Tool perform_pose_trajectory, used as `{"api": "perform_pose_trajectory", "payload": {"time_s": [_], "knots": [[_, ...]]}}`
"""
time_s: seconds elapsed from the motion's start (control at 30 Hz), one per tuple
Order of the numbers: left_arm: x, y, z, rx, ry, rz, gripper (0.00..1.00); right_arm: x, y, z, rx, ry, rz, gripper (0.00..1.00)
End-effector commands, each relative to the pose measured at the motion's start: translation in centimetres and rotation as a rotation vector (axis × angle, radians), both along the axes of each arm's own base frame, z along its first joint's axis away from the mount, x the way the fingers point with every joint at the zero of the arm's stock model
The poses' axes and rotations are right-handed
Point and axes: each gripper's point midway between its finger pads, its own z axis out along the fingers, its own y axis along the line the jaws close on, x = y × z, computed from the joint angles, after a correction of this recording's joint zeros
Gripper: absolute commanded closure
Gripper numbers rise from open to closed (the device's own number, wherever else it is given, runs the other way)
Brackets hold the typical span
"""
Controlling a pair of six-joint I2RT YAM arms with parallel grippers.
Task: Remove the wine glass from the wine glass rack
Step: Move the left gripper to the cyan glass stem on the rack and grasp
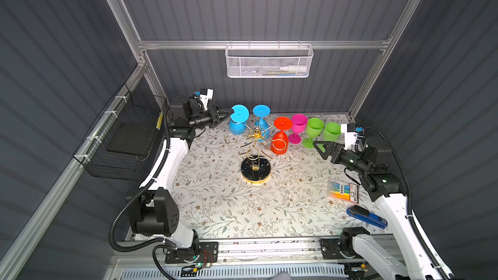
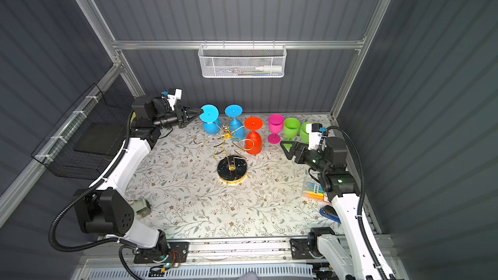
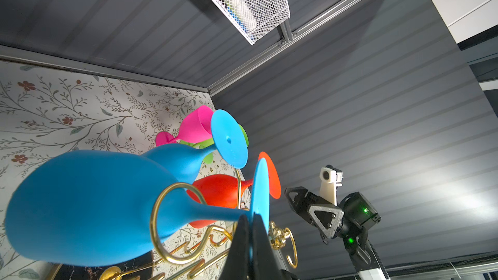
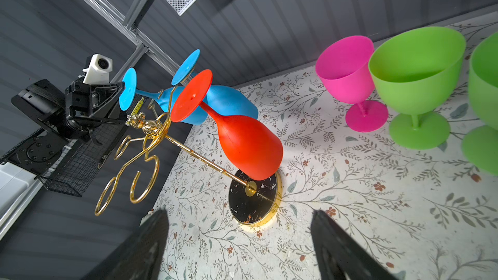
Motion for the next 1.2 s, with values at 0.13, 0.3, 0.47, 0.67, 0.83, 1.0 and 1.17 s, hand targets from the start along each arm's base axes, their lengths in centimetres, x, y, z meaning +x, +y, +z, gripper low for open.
{"api": "perform_pose_trajectory", "payload": {"time_s": [0.13,0.3,0.47,0.67,0.83,1.0,1.17], "knots": [[-1.6,-1.2,0.1,0.008,-0.019,-0.044,1.00,0.0,0.1,0.1,0.000,-0.005,-0.001,0.15],[-1.7,-1.8,0.0,0.009,-0.018,-0.055,1.00,-0.1,0.2,-0.1,-0.003,-0.003,0.002,0.15],[-1.6,-2.3,-0.2,0.012,-0.016,-0.058,1.00,-0.1,0.1,-0.1,-0.004,-0.001,0.000,0.15],[-1.4,-2.7,-0.4,0.016,-0.010,-0.065,1.00,-0.1,0.2,-0.3,-0.004,0.000,0.000,0.15],[-1.7,-2.6,-1.1,0.041,0.002,-0.064,1.00,-0.1,0.1,-0.5,-0.004,0.003,-0.004,0.15],[-1.9,-2.2,-0.9,0.096,-0.013,-0.038,1.00,-0.2,0.1,-0.5,-0.002,0.003,-0.002,0.15],[-2.0,-2.2,-0.5,0.085,-0.019,-0.042,1.00,-0.2,0.1,-0.5,-0.002,0.001,-0.002,0.15]]}}
